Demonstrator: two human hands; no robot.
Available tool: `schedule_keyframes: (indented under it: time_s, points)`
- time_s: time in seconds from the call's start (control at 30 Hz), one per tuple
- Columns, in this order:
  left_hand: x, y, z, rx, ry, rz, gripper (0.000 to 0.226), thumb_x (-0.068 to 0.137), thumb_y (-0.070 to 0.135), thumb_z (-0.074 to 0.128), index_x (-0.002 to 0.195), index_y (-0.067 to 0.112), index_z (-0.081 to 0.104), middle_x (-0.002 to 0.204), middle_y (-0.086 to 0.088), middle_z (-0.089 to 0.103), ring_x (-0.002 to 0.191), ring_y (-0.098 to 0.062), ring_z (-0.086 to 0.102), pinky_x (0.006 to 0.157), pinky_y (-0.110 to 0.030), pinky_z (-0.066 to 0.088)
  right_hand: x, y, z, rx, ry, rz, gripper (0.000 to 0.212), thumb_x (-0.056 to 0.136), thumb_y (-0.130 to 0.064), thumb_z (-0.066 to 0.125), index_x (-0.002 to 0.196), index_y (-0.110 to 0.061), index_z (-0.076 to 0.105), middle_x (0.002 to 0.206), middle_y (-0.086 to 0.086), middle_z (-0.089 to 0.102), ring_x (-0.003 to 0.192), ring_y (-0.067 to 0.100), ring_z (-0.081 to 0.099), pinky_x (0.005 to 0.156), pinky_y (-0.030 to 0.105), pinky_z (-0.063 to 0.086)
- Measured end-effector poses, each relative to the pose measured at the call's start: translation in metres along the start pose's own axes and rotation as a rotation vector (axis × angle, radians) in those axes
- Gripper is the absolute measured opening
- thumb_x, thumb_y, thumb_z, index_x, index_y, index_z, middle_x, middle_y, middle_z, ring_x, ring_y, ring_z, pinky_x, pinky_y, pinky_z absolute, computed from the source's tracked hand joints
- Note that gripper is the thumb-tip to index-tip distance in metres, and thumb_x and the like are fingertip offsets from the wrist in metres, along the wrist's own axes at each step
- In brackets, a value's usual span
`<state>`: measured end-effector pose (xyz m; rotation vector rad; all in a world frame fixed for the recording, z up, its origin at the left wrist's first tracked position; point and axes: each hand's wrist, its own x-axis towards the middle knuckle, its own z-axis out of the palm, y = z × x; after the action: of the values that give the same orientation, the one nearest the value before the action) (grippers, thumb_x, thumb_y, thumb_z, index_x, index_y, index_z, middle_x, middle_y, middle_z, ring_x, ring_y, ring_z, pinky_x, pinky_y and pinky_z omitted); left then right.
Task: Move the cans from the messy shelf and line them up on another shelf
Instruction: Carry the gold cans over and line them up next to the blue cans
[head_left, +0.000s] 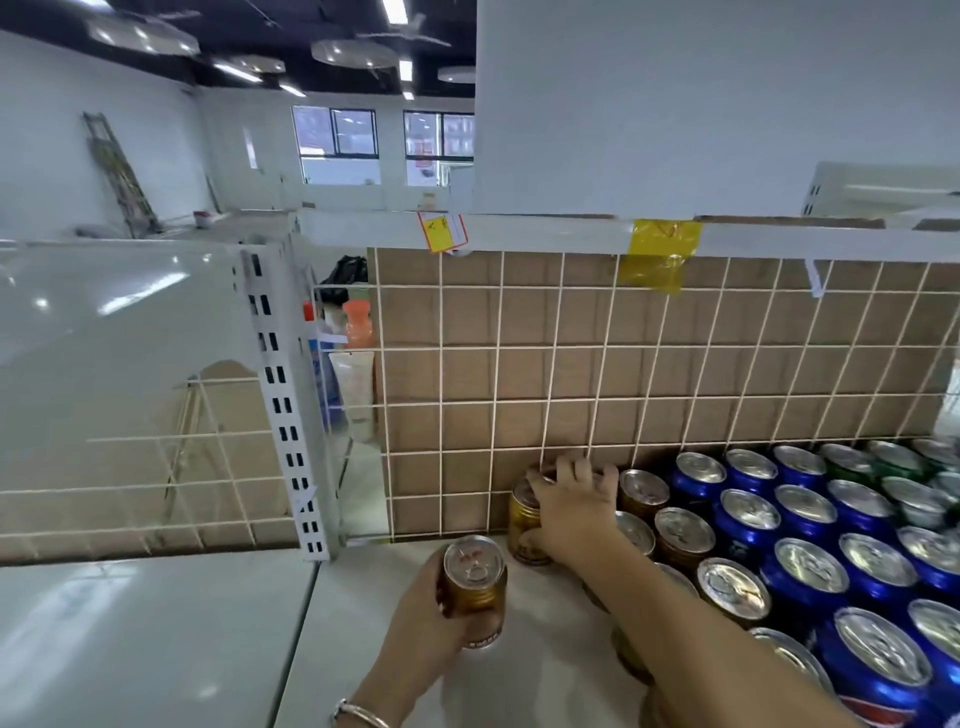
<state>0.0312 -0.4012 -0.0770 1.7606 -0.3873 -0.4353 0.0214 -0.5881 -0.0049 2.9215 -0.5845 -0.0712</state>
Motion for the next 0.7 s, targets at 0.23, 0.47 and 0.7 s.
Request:
schedule_keyframes:
  time_s: [0.23,0.47,0.7]
  points:
    - [0.017,0.006,0.022,0.079,-0.015,0.031,0.063,0.058,0.012,0.084,0.108,0.035,0.054,0.103,0.015,0.067,0.091,0.004,0.061,0.064,0.001,0.042,-0.006,0.008,0.005,0.037,-0.030,-0.042,0.090,0.084,-0.054,0.059,0.151,-0.031,0.003,0.157,0.010,0.009,0.146,0.031,0.001,0.112,0.059,-0.005]
    - [0.026,0.022,0.059,0.141,-0.063,0.045,0.066,0.070,0.016,0.079,0.123,0.032,0.043,0.109,0.014,0.060,0.095,0.000,0.056,0.070,-0.003,0.041,-0.020,0.036,-0.006,0.289,0.040,-0.039,0.079,0.081,-0.028,0.058,0.148,-0.029,0.017,0.154,0.005,0.013,0.142,0.031,0.008,0.113,0.059,-0.001]
    - [0.039,0.014,0.091,0.117,-0.135,0.246,0.111,0.049,0.067,0.078,0.139,0.023,0.033,0.116,-0.019,0.051,0.089,-0.026,0.056,0.055,-0.024,0.050,-0.034,0.044,-0.019,0.490,-0.046,-0.030,0.061,0.087,-0.017,0.050,0.143,-0.029,0.032,0.151,0.001,0.029,0.141,0.027,0.016,0.114,0.055,0.003]
